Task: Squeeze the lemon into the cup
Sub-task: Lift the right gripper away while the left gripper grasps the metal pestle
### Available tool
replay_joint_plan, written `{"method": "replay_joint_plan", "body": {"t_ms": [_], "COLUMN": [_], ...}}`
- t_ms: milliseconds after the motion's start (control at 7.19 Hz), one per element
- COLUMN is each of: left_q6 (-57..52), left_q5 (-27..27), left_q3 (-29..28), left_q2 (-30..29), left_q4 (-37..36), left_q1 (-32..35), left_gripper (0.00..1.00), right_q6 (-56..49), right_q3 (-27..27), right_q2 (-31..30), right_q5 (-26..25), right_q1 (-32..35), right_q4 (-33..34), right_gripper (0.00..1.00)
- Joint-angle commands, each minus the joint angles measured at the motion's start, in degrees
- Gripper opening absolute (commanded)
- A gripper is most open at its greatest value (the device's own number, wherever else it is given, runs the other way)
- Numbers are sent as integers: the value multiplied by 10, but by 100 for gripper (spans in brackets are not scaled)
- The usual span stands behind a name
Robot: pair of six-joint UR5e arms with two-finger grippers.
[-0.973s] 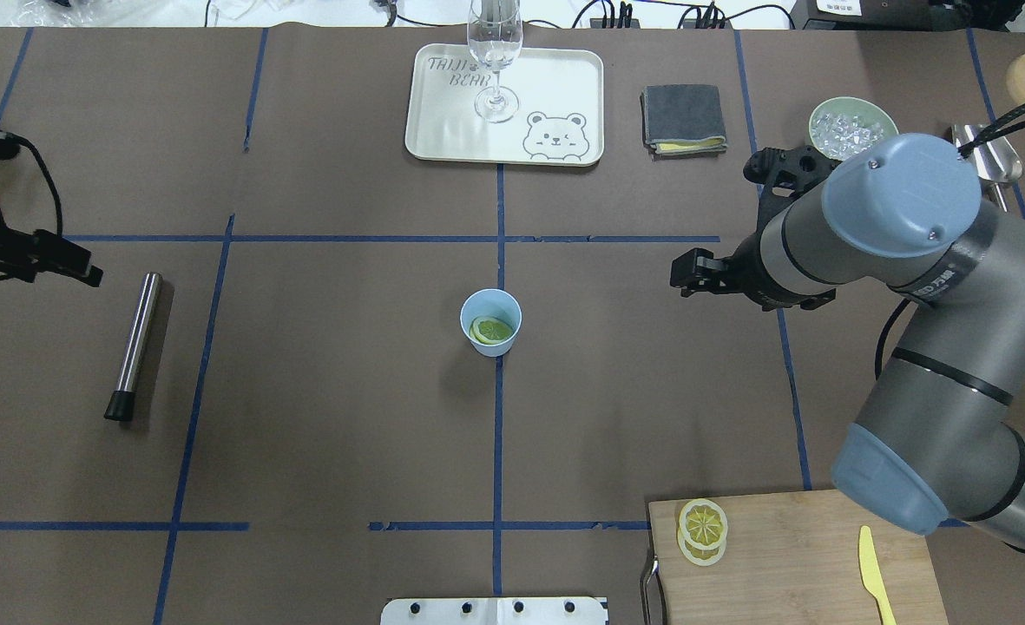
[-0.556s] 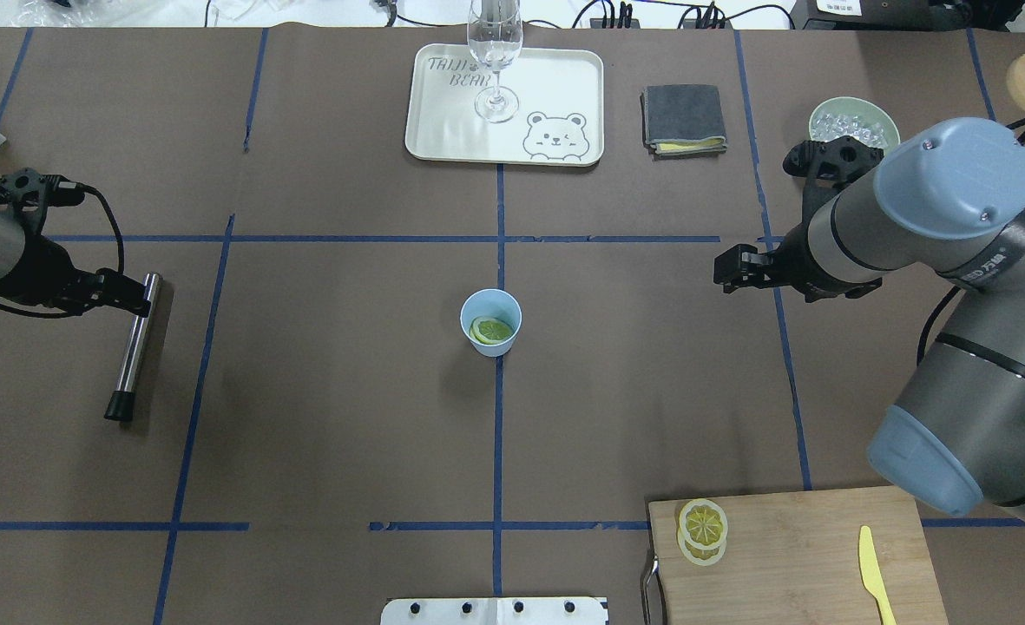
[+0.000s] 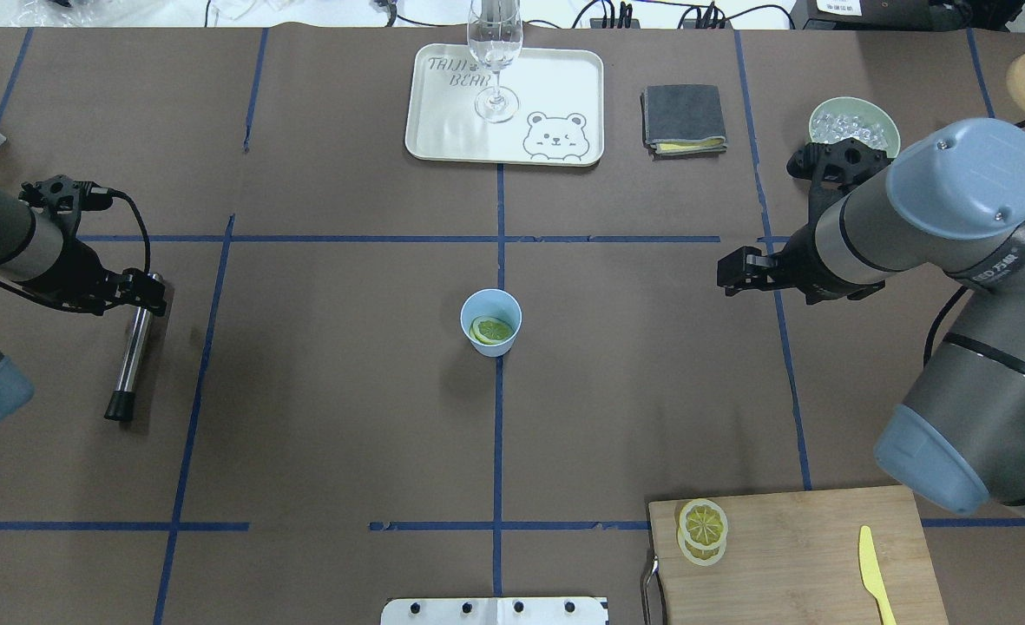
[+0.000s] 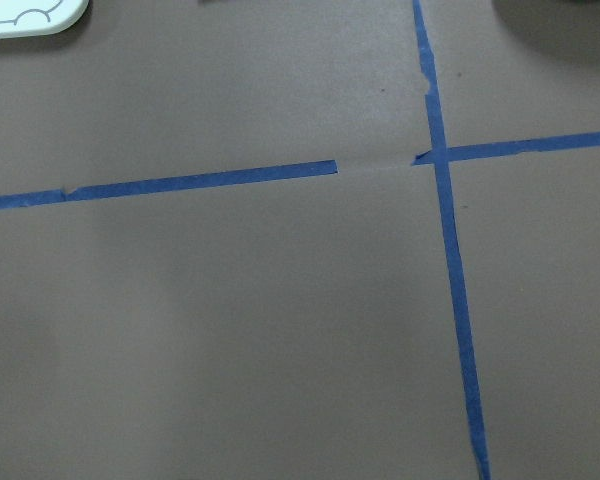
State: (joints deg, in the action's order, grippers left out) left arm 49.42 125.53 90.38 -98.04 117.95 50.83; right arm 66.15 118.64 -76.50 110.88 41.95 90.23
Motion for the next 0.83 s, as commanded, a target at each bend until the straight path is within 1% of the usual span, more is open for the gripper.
{"method": "replay_joint_plan", "body": {"t_ms": [0,139,278,417,556,695], "left_q6": [0,0,0,-1,-3,-3], "left_q5": [-1,0,-1,-1,-1,-21], "left_q3": [-6,-3,-5,1,16,34], "left_q2": [-4,-3,-4,0,0,3], "left_q4": [-3,-3,-3,-3,-3,-3], "left_q1": [-19,-21,-24,-25,-23,-21], "left_gripper": [75,25,10,0,0,0], "right_q6": [0,0,0,0,0,-1], "right_q3": [0,0,0,0,0,-1], "right_q2": [-1,-1,-1,-1,-1,-2], "right_q5": [2,3,3,4,4,4], "right_q1": [1,1,1,1,1,1], "right_q4": [-1,-1,-1,-1,-1,-1], "right_gripper": [100,100,100,100,100,100]}}
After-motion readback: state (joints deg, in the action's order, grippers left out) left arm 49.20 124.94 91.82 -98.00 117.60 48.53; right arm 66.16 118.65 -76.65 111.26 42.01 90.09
